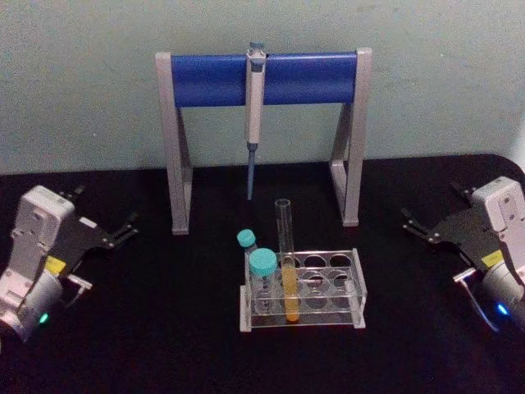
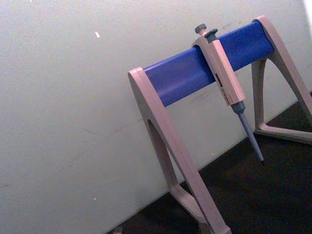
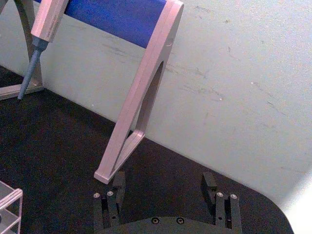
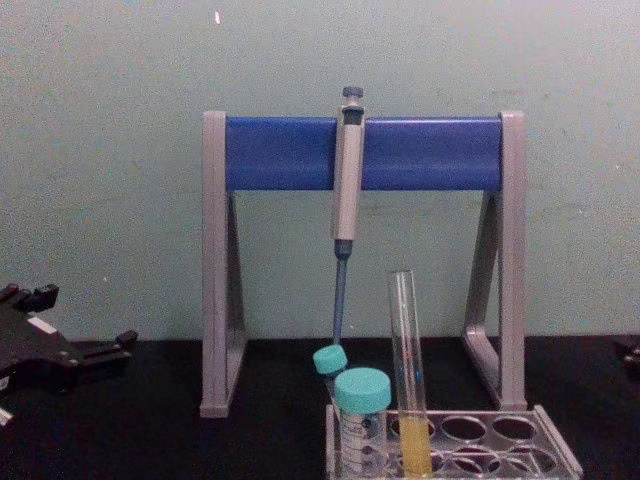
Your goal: Pick up the test tube from the test tube rack, shake it, then place it back into the test tube rack.
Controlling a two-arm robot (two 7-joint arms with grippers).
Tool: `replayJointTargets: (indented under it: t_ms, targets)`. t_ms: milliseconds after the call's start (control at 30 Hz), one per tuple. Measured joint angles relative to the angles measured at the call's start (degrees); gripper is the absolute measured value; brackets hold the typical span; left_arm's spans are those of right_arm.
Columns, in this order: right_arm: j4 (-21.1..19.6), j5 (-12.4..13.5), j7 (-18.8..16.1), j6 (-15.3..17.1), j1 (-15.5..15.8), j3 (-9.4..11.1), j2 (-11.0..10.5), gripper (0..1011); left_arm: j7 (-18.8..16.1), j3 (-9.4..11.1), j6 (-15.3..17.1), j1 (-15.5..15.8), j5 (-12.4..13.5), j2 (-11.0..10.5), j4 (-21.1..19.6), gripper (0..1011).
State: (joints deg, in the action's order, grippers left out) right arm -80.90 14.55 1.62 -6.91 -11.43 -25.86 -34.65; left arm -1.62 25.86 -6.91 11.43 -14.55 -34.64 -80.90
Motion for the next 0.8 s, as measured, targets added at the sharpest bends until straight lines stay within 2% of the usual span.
replayJointTargets:
  t_ms: [800]
  targets:
    - [0.0, 0.0, 0.0, 0.0, 0.0, 0.0, 0.0, 1000, 0.0, 0.0, 0.0, 0.0, 0.0, 0.0, 0.0, 1001]
